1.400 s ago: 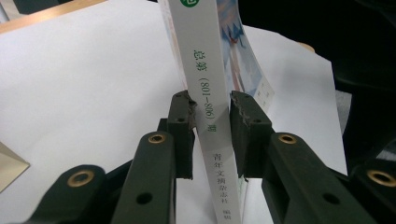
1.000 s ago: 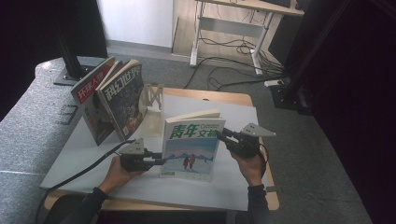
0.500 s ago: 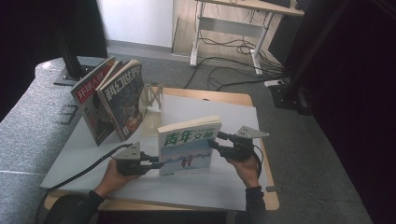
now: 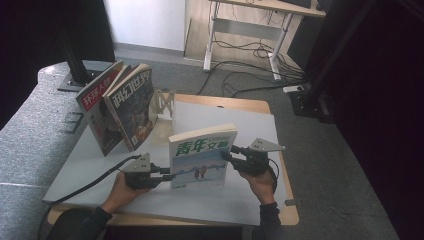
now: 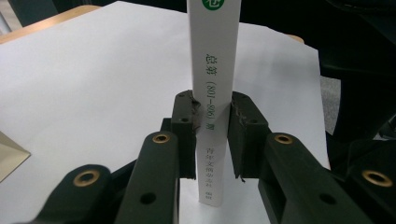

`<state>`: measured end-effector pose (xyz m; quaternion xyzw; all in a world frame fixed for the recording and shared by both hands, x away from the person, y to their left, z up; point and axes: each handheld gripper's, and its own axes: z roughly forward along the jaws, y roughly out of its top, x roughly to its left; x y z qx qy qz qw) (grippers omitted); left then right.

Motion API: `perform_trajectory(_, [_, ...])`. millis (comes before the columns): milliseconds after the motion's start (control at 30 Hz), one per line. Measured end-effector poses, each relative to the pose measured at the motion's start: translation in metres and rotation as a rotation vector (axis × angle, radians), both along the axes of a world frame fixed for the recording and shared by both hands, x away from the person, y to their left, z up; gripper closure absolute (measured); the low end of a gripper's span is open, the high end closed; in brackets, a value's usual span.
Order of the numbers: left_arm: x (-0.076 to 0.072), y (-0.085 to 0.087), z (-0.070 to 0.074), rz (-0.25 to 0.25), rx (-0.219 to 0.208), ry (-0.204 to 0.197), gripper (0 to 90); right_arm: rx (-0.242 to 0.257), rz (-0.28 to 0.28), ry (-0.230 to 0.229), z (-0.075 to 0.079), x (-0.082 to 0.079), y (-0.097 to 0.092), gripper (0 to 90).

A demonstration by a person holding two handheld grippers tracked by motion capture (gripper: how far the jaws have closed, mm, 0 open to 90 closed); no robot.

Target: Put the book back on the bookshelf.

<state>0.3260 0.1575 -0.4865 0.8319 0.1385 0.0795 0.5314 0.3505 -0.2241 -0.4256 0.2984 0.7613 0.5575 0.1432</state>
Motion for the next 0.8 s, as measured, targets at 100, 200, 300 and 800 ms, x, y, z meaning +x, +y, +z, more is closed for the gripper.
perform_trajectory(100, [-0.003,-0.001,0.001,-0.008,0.019,-0.026,69.9,-0.013,-0.002,0.000,0.002,-0.002,0.000,56.7])
perform_trajectory(200, [-0.004,-0.004,0.003,0.000,0.037,-0.038,64.9,-0.014,-0.007,-0.001,0.002,-0.004,0.000,56.9])
perform_trajectory(300, [-0.003,-0.004,0.005,0.003,0.021,-0.016,64.6,-0.018,-0.011,-0.005,0.002,-0.006,0.001,57.4])
perform_trajectory(800, [0.007,-0.017,0.031,0.040,-0.006,0.044,58.0,-0.013,-0.020,-0.008,0.001,-0.010,-0.002,61.0])
